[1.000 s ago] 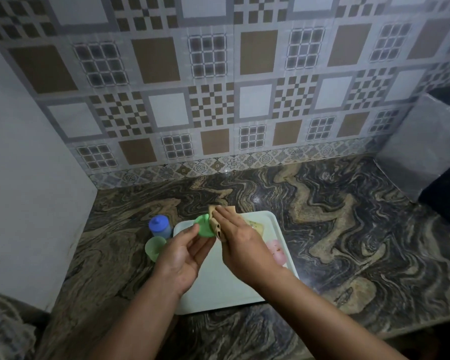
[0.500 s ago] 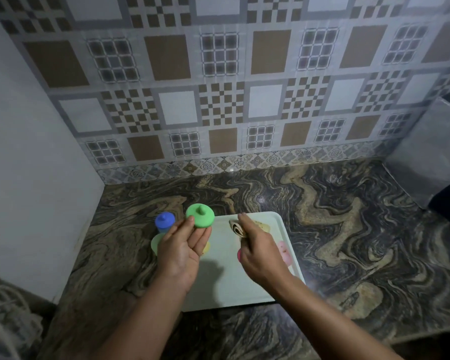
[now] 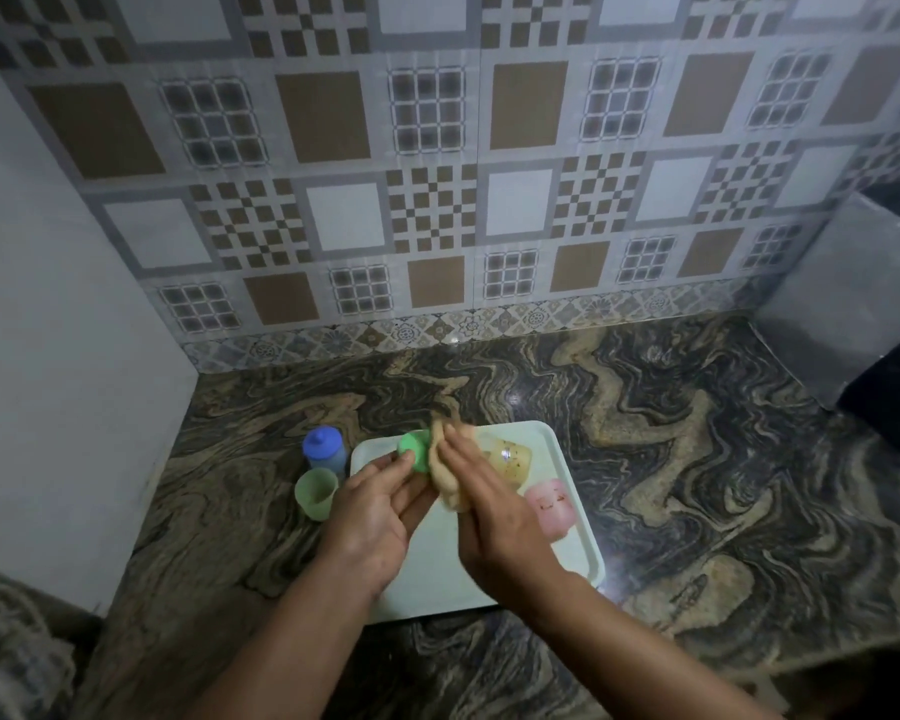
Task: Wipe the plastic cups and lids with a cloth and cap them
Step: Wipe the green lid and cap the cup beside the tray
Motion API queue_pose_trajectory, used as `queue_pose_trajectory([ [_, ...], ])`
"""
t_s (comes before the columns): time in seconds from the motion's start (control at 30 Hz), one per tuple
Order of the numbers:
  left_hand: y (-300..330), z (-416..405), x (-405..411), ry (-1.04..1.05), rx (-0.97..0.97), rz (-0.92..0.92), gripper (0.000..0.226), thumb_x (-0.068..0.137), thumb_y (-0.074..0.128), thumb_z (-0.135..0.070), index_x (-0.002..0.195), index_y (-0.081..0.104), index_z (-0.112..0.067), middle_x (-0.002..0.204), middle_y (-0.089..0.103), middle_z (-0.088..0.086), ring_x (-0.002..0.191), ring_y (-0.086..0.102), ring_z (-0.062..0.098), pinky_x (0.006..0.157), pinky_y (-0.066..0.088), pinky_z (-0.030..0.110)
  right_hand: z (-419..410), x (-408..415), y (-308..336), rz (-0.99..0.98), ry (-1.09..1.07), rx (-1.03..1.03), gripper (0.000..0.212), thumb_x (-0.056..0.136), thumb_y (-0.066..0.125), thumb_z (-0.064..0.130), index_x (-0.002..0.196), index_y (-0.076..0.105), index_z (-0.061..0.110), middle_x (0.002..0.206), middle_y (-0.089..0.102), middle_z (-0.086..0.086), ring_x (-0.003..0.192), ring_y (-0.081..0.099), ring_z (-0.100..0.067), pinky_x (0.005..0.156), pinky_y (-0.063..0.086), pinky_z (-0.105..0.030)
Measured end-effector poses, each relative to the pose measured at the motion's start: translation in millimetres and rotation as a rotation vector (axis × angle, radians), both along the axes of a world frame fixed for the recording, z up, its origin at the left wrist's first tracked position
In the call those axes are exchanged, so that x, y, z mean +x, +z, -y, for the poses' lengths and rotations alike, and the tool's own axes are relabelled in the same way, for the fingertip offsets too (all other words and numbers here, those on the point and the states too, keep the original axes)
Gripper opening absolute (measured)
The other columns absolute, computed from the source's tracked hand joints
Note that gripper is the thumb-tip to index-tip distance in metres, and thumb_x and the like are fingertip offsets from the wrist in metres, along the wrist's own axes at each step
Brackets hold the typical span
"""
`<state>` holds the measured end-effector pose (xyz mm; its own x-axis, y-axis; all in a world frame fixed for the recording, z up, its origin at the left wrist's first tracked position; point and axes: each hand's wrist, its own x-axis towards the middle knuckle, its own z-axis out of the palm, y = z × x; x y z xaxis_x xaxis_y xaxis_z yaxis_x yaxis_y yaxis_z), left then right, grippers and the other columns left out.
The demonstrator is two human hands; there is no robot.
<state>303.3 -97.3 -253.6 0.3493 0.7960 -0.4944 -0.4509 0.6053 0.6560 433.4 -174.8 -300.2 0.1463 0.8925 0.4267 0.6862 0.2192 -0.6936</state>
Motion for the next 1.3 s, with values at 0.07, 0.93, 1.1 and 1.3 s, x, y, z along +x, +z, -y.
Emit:
queue_pose_trajectory([
  [0.07, 3, 0, -7, -0.101, -0.053, -0.009, 0.015, 0.095, 0.059, -0.001, 0.107, 0.065, 0.003, 0.099, 0.077, 0.02, 0.082, 0.078, 0.024, 0.073, 0.065, 0.037, -14, 21, -9, -0.279, -0.187, -0.235, 0.049, 0.097, 0.047, 0.005, 0.136, 0.071, 0.024, 0.137, 0.072, -0.005, 0.126, 0.063, -0.007, 0.117, 0.046, -0.03],
  [0.93, -1, -8, 2, 0.052, 0.367, -0.218, 0.029, 0.099, 0.054, 0.002, 0.124, 0.061, -0.011, 0.103, 0.077, 0.011, 0.09, 0.074, 0.019, 0.076, 0.062, 0.028, 1, -21, 31, 0.083, -0.029, -0.197, 0.059, 0.107, 0.041, 0.018, 0.165, 0.033, 0.015, 0.172, 0.031, -0.002, 0.156, 0.031, -0.009, 0.123, 0.02, -0.016],
  [1.1, 1, 6, -1, -0.023, 0.444, -0.18, 0.012, 0.096, 0.061, -0.002, 0.107, 0.061, -0.008, 0.095, 0.079, 0.013, 0.093, 0.076, 0.025, 0.079, 0.063, 0.035, -17, 31, 9, -0.542, -0.202, -0.43, 0.031, 0.086, 0.047, 0.033, 0.084, 0.062, 0.006, 0.073, 0.06, -0.006, 0.066, 0.056, -0.028, 0.071, 0.051, -0.068],
  [1.3, -13, 4, -4, -0.035, 0.869, -0.62, 0.013, 0.093, 0.07, -0.012, 0.102, 0.072, -0.022, 0.091, 0.08, -0.009, 0.084, 0.074, 0.004, 0.076, 0.058, 0.032, 2, -6, 32, -0.256, -0.111, 0.048, 0.044, 0.107, 0.047, 0.011, 0.149, 0.059, 0.015, 0.154, 0.059, 0.0, 0.15, 0.047, -0.012, 0.124, 0.037, -0.028],
])
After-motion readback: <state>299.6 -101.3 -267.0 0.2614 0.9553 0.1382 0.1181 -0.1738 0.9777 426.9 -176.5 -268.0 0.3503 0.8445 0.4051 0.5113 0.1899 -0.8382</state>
